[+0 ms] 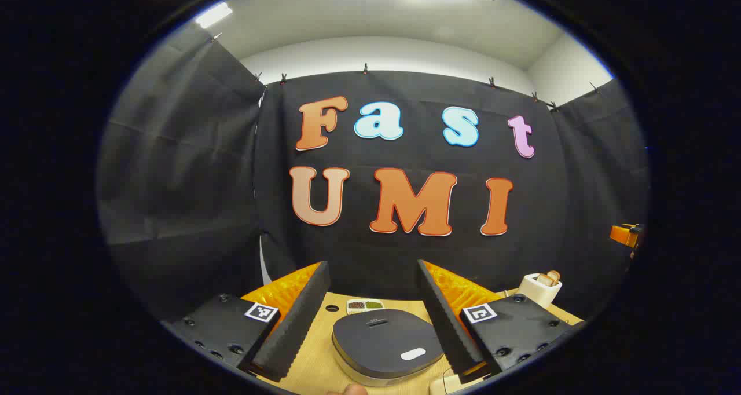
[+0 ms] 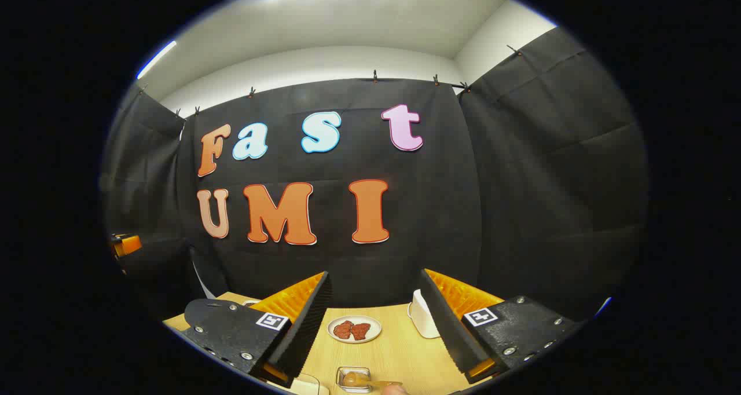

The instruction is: Close the left gripper, press the button to open the rice cooker; take a wooden spoon from the chopstick holder with the right hand, scoop a spoonful of rice and pour it into the rice cooker, then put the wooden spoon back into the chopstick holder.

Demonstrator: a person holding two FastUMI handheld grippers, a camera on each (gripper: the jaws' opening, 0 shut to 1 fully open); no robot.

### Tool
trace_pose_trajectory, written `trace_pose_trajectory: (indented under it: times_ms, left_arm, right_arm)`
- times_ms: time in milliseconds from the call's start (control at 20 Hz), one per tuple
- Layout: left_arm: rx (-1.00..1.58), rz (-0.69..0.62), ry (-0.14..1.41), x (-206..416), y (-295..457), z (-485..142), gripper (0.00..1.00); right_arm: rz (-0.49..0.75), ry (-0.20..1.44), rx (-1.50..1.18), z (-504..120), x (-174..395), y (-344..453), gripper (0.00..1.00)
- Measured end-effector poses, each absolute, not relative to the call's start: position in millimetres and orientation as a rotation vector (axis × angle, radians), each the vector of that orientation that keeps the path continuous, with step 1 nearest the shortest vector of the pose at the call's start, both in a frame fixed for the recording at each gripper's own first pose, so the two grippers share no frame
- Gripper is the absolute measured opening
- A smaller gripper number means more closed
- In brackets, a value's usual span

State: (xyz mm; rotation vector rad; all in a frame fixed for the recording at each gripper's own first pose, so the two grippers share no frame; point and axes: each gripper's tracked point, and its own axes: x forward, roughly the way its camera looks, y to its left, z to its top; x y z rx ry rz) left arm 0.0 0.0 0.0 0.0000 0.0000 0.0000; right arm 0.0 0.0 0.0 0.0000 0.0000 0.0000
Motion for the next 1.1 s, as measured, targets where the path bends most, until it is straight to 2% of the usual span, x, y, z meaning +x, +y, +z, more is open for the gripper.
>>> trace_pose_trajectory:
  times_ms: [250, 750, 1100]
  left_arm:
    - [0.029, -0.004, 0.003, -2.5, -7.3, -5.1, 1.00]
    - [0.037, 0.010, -0.036, -15.7, -5.3, 0.8, 1.00]
    - [0.038, -0.025, -0.040, -19.0, -12.0, 1.0, 1.00]
  right_arm:
    - [-0.042, -0.004, -0.012, -0.7, -2.4, -14.7, 0.95]
    - [-0.015, 0.014, 0.003, -4.6, -7.9, -12.5, 0.94]
    - [-0.011, 0.016, -0.012, -7.0, -7.5, -8.2, 0.94]
